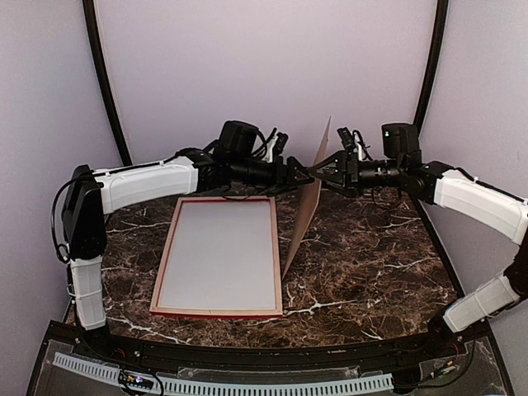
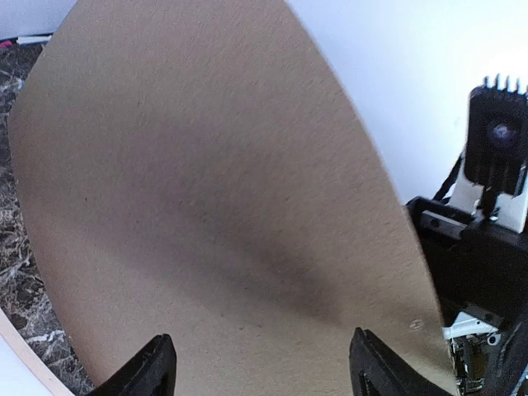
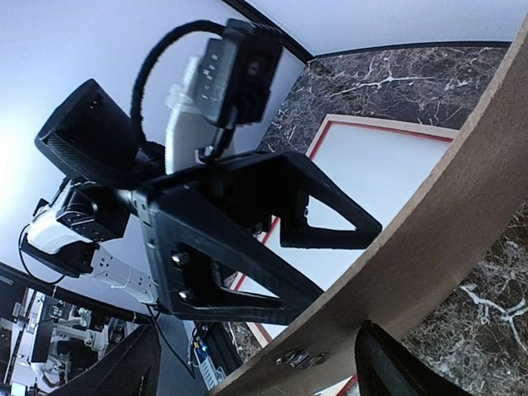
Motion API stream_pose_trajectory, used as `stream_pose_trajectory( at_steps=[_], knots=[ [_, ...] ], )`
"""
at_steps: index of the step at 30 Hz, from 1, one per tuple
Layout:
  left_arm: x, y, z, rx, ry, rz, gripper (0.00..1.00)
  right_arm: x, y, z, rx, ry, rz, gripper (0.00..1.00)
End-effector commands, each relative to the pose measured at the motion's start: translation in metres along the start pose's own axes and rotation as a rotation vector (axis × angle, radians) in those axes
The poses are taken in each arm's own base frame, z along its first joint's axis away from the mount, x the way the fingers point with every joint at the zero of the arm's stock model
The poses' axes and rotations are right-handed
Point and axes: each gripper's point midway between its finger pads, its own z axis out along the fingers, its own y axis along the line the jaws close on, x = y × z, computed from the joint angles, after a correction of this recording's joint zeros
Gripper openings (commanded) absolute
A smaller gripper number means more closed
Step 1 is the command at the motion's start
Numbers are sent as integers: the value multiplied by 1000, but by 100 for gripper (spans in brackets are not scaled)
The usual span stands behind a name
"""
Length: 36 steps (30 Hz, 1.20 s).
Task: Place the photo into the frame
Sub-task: Pass from the right arm to the left
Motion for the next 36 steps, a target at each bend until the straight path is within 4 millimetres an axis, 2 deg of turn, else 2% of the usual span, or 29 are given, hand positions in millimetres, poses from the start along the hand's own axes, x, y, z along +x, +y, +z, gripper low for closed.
stream_pose_trajectory(
  at_steps=[1, 6, 12, 18, 23, 28, 36],
  knots=[
    [-40, -44, -42, 39, -103, 85, 76, -17, 22, 5, -57, -44, -59, 83],
    [-55, -58, -54, 58, -141, 110, 79, -16, 26, 10, -84, -40, -56, 86],
    [-63, -65, -52, 66, -139, 130, 81, -17, 32, 16, -147, -49, -71, 89],
    [-67, -57, -41, 31, -112, 122, 80, -14, 29, 27, -177, -35, -69, 90],
    [-64, -38, -31, -47, -81, 119, 79, -12, 31, 35, -208, -24, -65, 90],
    [-69, -20, -31, -143, -93, 139, 78, -10, 33, 42, -223, -15, -64, 90],
    [-70, -15, -33, -179, -84, 148, 70, -2, 26, 54, -225, 9, -45, 90]
  ],
)
